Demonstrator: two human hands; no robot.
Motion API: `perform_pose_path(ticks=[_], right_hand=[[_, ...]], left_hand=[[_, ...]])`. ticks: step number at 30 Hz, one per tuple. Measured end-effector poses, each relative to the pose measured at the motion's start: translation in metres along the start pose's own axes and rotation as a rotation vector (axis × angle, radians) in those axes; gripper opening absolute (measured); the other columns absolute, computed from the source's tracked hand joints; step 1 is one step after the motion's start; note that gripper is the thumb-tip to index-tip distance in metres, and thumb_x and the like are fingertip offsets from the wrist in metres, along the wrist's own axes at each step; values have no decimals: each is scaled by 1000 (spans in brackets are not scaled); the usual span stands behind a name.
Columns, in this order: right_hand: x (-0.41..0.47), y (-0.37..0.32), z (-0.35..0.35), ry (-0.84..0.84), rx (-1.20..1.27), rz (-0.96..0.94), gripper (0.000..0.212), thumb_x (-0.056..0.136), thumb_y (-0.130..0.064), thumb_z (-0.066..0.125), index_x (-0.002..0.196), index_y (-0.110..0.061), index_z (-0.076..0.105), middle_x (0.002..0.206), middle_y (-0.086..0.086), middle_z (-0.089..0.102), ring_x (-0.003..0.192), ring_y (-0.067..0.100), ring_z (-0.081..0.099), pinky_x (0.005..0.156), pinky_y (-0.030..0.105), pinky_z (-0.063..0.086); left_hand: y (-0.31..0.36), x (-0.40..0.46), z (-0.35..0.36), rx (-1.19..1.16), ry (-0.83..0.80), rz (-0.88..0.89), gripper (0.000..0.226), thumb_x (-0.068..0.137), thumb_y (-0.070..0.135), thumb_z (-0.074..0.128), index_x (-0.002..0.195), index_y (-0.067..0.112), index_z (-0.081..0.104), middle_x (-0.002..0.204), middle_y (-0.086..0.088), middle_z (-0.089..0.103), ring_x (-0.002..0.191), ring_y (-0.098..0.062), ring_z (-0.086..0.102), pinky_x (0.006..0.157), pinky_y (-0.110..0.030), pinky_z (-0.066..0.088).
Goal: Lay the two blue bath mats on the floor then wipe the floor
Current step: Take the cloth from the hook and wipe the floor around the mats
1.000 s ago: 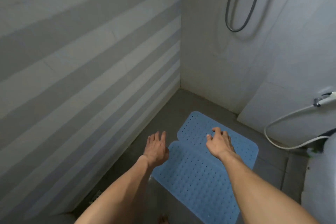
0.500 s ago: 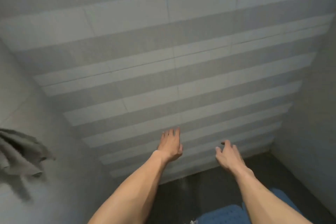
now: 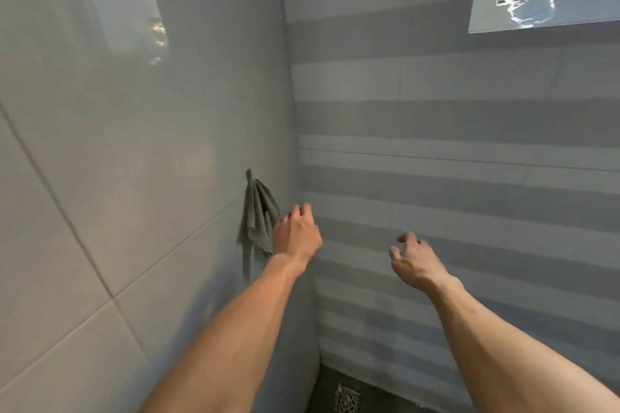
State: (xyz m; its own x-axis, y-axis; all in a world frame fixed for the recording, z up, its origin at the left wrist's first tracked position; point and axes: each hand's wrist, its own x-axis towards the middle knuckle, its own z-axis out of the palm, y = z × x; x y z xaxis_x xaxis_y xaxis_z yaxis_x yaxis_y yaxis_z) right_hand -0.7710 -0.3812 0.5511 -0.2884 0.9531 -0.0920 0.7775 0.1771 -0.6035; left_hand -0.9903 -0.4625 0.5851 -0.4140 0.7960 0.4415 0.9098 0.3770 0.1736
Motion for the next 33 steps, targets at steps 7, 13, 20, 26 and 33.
perform_pose_path(ticks=[7,13,20,26,33], right_hand=[[40,-146,58,-112,-17,-344,44,97,-36,47,138,-19,46,139,14,52,126,34,51,105,41,44],[65,-222,96,-130,76,-456,54,100,-34,49,150,-18,37,153,10,44,139,32,43,112,41,39],[98,-234,111,-103,185,-438,23,92,-20,62,113,-17,72,113,9,73,107,27,66,87,35,52],[120,-223,55,31,285,-421,8,86,-21,72,88,-17,77,84,2,72,77,11,60,55,14,41],[138,-187,-67,107,440,-348,25,61,-22,72,70,1,67,67,9,57,65,20,51,65,33,45]], left_hand=[[-82,49,-65,181,56,-268,28,93,23,48,112,4,57,110,-15,68,101,-34,66,79,-39,52],[-92,57,-53,165,-60,-245,29,90,32,61,109,10,66,113,-13,67,105,-32,65,80,-37,52],[-95,66,-36,259,-128,-206,26,94,7,45,113,8,63,118,-14,66,108,-32,63,83,-39,52],[-84,112,-93,209,-261,-199,36,83,20,62,118,11,63,125,-12,63,115,-30,61,87,-34,49],[-32,170,-137,35,-192,-57,7,74,17,62,77,12,60,85,-11,60,84,-30,63,71,-29,47]])
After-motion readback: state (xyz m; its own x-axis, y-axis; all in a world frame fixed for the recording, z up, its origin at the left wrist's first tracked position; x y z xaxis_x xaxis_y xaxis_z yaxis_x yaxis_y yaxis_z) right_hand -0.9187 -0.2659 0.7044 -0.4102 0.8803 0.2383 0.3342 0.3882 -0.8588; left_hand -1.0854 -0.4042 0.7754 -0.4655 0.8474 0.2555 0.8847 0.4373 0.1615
